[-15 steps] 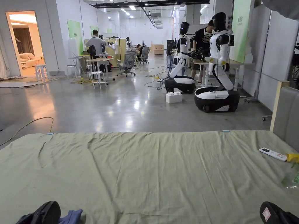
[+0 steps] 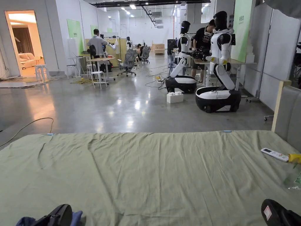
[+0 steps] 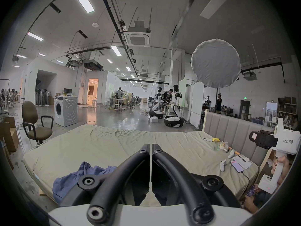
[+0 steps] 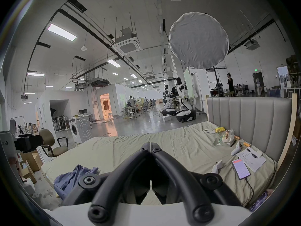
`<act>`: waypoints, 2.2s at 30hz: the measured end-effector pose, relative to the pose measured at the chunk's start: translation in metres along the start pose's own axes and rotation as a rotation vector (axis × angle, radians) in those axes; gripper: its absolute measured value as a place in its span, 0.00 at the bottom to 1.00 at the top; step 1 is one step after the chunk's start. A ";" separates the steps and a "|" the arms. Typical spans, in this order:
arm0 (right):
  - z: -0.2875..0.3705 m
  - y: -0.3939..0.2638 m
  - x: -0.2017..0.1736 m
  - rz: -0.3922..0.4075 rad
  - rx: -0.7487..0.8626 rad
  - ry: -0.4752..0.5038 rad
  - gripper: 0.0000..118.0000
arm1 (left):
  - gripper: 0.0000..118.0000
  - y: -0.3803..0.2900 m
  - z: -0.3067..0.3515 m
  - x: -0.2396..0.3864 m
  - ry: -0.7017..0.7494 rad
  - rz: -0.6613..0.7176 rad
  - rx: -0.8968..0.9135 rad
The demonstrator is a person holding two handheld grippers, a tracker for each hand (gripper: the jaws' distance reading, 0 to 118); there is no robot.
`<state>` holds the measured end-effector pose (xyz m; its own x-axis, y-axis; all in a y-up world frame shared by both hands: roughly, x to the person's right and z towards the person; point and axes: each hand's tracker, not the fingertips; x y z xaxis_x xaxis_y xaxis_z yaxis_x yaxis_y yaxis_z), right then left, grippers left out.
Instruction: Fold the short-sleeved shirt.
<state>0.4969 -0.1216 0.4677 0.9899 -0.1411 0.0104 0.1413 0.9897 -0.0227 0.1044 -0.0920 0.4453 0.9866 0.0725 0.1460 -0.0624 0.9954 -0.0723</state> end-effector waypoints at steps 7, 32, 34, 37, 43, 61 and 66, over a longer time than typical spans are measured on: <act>0.000 -0.004 0.002 -0.019 -0.009 0.012 0.00 | 0.01 -0.002 -0.002 0.002 -0.012 -0.015 -0.016; 0.013 -0.004 -0.004 0.001 -0.019 0.042 0.00 | 0.01 -0.006 0.010 0.009 -0.008 -0.029 -0.057; 0.014 -0.003 -0.005 0.014 -0.019 0.039 0.00 | 0.01 -0.006 0.010 0.010 -0.015 -0.025 -0.048; 0.014 -0.003 -0.005 0.019 -0.023 0.039 0.00 | 0.01 -0.006 0.008 0.012 -0.018 -0.024 -0.050; 0.015 -0.007 -0.006 0.021 -0.017 0.030 0.00 | 0.01 -0.009 0.006 0.013 -0.015 -0.015 -0.051; 0.006 -0.019 -0.003 -0.020 -0.055 0.033 0.00 | 0.01 -0.022 -0.003 0.007 0.010 -0.008 -0.077; 0.001 -0.023 -0.007 -0.012 -0.071 0.042 0.00 | 0.01 -0.026 -0.007 0.005 0.014 0.004 -0.086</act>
<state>0.4863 -0.1430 0.4693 0.9874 -0.1555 -0.0305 0.1520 0.9839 -0.0934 0.1115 -0.1180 0.4412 0.9885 0.0745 0.1319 -0.0534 0.9861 -0.1573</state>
